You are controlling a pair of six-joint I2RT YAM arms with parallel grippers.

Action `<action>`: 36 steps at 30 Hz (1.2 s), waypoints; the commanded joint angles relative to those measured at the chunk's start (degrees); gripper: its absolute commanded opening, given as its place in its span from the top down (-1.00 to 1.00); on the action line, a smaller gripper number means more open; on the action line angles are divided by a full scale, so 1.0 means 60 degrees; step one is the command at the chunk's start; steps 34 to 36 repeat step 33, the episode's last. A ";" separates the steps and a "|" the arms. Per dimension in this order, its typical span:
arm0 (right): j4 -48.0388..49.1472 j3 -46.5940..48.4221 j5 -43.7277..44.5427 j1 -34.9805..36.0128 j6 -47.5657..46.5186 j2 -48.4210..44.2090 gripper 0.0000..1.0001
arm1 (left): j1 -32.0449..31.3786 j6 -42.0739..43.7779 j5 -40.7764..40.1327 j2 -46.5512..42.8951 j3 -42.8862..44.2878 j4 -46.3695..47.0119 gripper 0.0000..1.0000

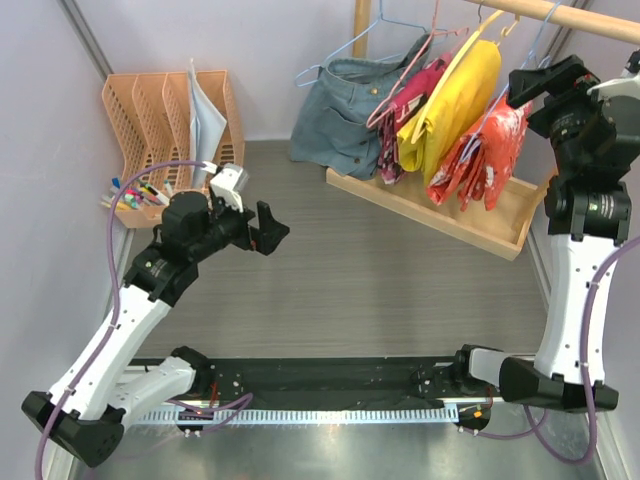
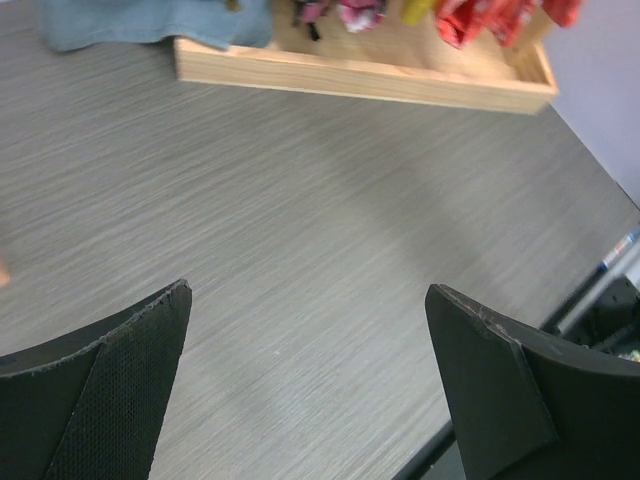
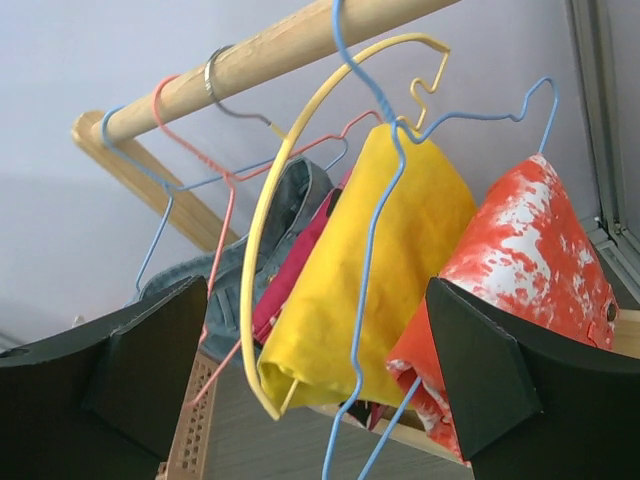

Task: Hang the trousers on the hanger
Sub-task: Hang the hanger with trousers onto the clothesline

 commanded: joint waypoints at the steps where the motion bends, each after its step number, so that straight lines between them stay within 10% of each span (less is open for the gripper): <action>1: 0.0230 -0.0681 -0.1963 -0.0041 -0.0648 -0.0777 -0.94 | 0.0755 -0.0746 -0.0035 -0.0080 0.0497 -0.0882 -1.00; 15: -0.2327 -0.3537 -0.6569 -0.0011 -0.3632 -0.3062 -0.99 | 0.2676 0.1361 -0.0589 0.0141 0.2461 -0.5496 -1.00; 23: -0.5495 -0.4621 -0.5884 -0.0011 -0.7996 -0.3883 -0.99 | 0.2676 0.2094 -0.3592 0.0331 0.1833 -0.6407 -0.99; 36: -0.5440 -0.6073 -0.4989 -0.0011 -0.9072 -0.4558 -0.99 | 0.3203 0.1963 -0.3799 -0.0810 0.1363 -0.6290 -0.99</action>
